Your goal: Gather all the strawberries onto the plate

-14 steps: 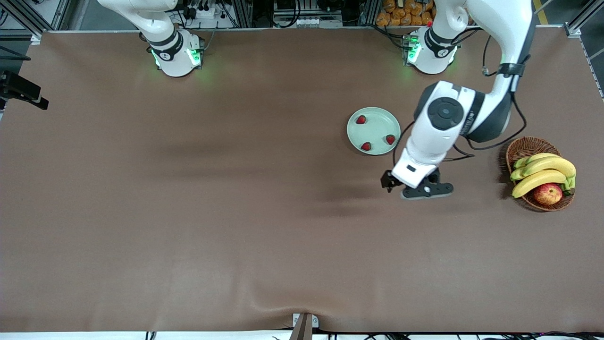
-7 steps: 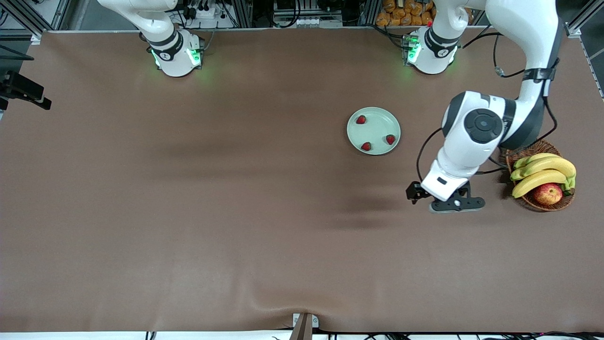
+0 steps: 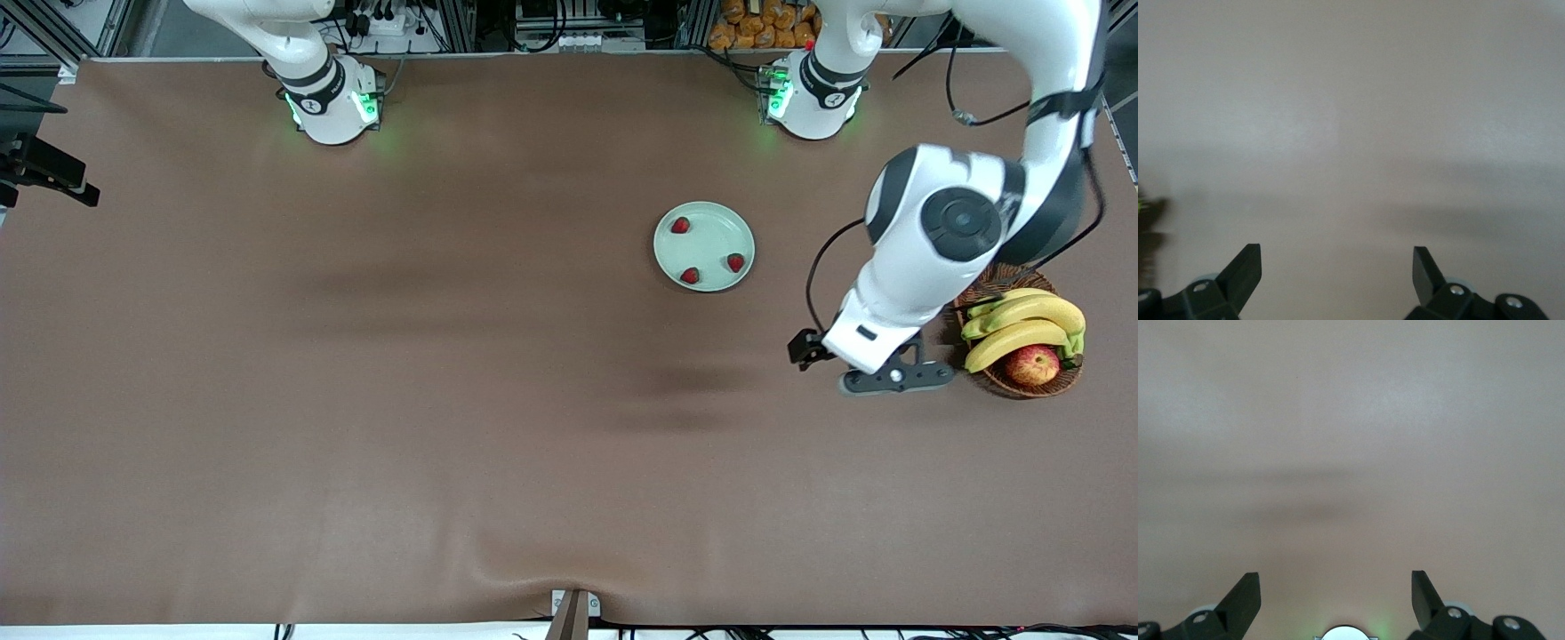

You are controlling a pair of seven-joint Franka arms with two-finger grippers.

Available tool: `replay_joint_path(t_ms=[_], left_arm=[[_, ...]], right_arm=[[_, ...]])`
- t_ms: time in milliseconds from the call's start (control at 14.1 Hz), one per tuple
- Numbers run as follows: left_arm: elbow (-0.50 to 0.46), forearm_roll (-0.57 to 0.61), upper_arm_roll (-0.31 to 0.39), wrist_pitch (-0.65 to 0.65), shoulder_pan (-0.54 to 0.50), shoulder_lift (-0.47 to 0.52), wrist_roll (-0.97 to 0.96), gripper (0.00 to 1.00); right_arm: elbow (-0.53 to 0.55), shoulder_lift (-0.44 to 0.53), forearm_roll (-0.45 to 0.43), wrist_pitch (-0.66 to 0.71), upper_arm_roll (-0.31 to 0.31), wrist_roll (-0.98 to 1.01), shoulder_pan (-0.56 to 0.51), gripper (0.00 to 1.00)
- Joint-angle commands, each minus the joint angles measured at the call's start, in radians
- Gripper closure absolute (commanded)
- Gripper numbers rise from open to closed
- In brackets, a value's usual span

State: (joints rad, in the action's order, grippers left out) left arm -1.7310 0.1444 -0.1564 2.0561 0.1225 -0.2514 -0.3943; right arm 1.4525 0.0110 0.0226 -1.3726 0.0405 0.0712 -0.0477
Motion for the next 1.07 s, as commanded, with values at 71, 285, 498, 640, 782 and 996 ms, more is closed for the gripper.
replay_joint_path(t_ms=[71, 285, 498, 640, 782, 996], left_arm=[[0.094, 0.018, -0.052, -0.164, -0.064, 0.034, 0.035, 0.0], [0.11, 0.014, -0.115, -0.204, -0.138, 0.073, 0.078, 0.0], [0.111, 0.009, -0.106, -0.278, -0.119, 0.159, 0.08, 0.0], [0.105, -0.011, -0.104, -0.362, -0.118, 0.208, 0.086, 0.0], [0.106, -0.016, -0.1, -0.408, -0.1, 0.248, 0.086, 0.0], [0.11, -0.063, -0.057, -0.436, -0.089, 0.285, 0.103, 0.0]], right_arm=[[-0.006, 0.009, -0.006, 0.013, -0.005, -0.016, 0.0, 0.0], [-0.004, 0.009, -0.004, 0.012, -0.005, -0.016, 0.003, 0.0], [-0.004, 0.009, -0.004, 0.012, -0.005, -0.016, 0.011, 0.0], [-0.004, 0.009, -0.004, 0.012, -0.005, -0.016, 0.011, 0.0], [-0.004, 0.009, -0.004, 0.012, -0.004, -0.016, 0.011, 0.0], [-0.004, 0.009, -0.004, 0.012, -0.004, -0.016, 0.011, 0.0]])
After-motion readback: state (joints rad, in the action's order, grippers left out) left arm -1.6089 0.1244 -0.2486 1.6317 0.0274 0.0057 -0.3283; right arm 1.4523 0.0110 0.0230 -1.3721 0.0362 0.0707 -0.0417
